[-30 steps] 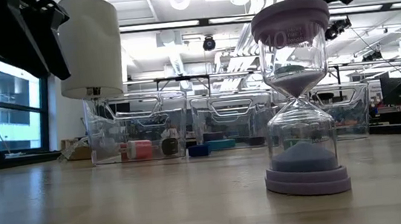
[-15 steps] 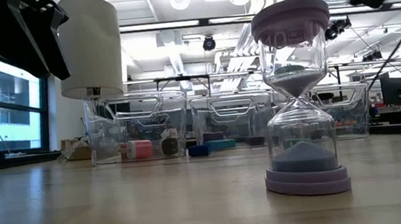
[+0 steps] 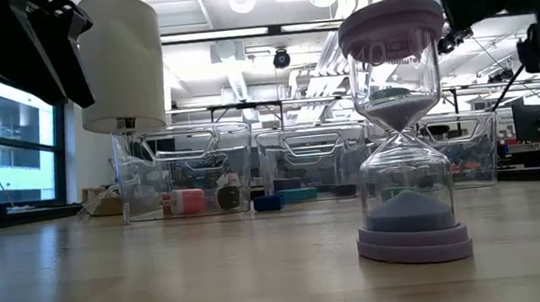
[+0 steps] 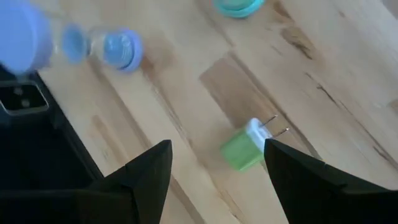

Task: Pick & Place Office items
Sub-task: Put the light green charger adapter into the left transparent bin

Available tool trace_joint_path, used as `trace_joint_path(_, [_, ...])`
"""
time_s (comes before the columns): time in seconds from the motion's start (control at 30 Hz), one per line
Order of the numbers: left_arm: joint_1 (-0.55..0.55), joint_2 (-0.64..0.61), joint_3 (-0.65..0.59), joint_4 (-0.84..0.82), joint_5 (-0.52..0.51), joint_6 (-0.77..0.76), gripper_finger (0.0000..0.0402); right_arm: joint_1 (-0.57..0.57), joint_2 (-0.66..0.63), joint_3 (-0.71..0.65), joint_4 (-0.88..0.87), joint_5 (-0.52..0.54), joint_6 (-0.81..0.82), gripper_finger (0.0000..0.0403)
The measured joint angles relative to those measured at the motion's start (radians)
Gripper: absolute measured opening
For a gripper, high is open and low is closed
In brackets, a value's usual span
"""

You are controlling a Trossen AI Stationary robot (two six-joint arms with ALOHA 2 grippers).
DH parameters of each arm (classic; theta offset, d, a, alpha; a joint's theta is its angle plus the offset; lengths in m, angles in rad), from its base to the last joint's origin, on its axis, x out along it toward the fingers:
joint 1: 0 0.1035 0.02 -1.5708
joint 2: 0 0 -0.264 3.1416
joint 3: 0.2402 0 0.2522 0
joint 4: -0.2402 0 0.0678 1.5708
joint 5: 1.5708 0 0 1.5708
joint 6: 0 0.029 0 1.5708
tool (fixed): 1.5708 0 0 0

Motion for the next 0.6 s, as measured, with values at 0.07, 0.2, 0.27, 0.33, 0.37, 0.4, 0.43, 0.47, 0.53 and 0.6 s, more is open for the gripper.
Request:
trace_joint_path(0.07, [0.0, 0.0, 0.0, 0.0, 0.0, 0.008, 0.0214, -0.018, 0.0, 0.0, -0.013, -0.021, 0.03, 0.0245])
trace_joint_path(0.2, [0.0, 0.0, 0.0, 0.0, 0.0, 0.011, 0.0214, -0.033, 0.0, 0.0, -0.062, -0.046, 0.089, 0.0245])
trace_joint_path(0.27, [0.0, 0.0, 0.0, 0.0, 0.0, 0.011, 0.0214, -0.03, 0.0, 0.0, -0.094, -0.047, 0.16, 0.0245])
trace_joint_path(0.33, [0.0, 0.0, 0.0, 0.0, 0.0, 0.011, 0.0214, -0.021, 0.0, 0.0, -0.116, -0.045, 0.235, 0.0245])
trace_joint_path(0.37, [0.0, 0.0, 0.0, 0.0, 0.0, 0.011, 0.0214, -0.015, 0.0, 0.0, -0.12, -0.041, 0.259, 0.0245])
trace_joint_path(0.4, [0.0, 0.0, 0.0, 0.0, 0.0, 0.011, 0.0214, -0.01, 0.0, 0.0, -0.119, -0.033, 0.271, 0.0245])
trace_joint_path(0.43, [0.0, 0.0, 0.0, 0.0, 0.0, 0.011, 0.0214, -0.005, 0.0, 0.0, -0.119, -0.022, 0.282, 0.0245])
trace_joint_path(0.47, [0.0, 0.0, 0.0, 0.0, 0.0, 0.011, 0.0214, -0.002, 0.001, 0.0, -0.119, -0.008, 0.289, 0.0245])
trace_joint_path(0.53, [0.0, 0.0, 0.0, 0.0, 0.0, 0.01, 0.0214, 0.003, 0.003, 0.0, -0.119, 0.025, 0.304, 0.0245])
trace_joint_path(0.6, [0.0, 0.0, 0.0, 0.0, 0.0, 0.01, 0.0214, 0.01, 0.004, 0.0, -0.119, 0.061, 0.311, 0.0245])
